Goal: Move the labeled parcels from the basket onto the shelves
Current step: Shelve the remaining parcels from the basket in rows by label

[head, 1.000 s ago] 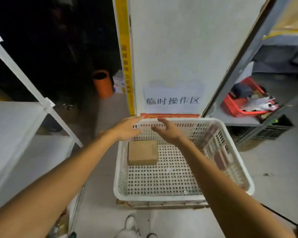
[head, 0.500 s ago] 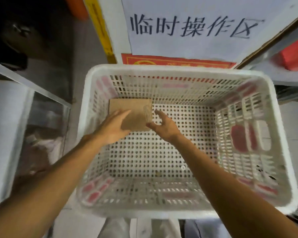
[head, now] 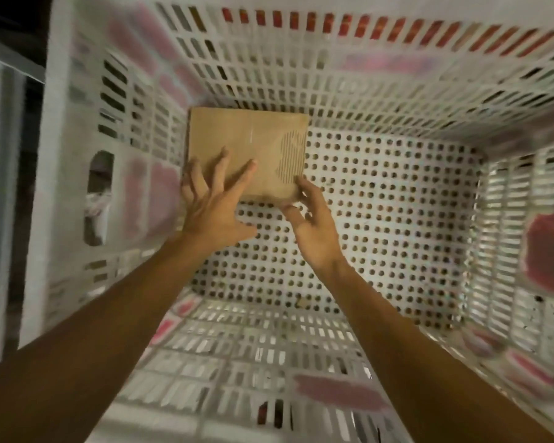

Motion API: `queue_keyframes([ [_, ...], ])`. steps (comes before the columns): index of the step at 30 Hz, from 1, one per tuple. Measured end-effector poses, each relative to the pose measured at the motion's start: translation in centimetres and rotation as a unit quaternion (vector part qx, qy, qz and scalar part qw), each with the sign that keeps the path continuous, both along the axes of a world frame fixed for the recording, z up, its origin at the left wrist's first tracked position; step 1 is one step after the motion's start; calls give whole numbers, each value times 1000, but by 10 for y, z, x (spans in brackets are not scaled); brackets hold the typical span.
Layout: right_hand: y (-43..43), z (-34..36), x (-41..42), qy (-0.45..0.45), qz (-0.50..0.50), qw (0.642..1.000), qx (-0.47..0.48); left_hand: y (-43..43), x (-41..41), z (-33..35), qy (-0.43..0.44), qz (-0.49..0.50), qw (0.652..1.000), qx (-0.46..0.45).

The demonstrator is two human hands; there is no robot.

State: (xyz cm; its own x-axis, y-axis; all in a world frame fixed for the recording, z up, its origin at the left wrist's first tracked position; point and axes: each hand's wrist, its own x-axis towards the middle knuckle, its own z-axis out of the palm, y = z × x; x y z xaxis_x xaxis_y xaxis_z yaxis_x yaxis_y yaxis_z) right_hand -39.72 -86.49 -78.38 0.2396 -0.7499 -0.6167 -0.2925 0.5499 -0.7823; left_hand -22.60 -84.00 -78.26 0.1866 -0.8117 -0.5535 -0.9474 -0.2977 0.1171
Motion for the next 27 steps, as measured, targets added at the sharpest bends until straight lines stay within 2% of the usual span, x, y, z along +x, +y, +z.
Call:
queue_keyframes([
  [6,21,18,-15,-10,-25,997,66,10,-41,12,86,-6,995,41],
  [8,14,21,-15,-14,-32,997,65,7,-33,12,57,-26,998,-20],
  [10,3,17,-11,-18,-38,997,58,-4,-13,7,3,-5,997,-79],
  [12,-4,8,-9,-24,-49,997,46,-18,6,-1,-34,45,997,-59],
  [14,-7,1,-3,-26,-39,998,34,-24,17,-7,-25,81,996,-25],
  [18,0,-5,-2,-13,-51,998,31,-18,8,-6,30,116,992,-37],
  [23,23,3,-40,47,-120,990,58,19,-47,5,53,130,990,-18],
  [27,33,6,-78,141,-172,967,121,47,-72,5,136,140,980,-24],
])
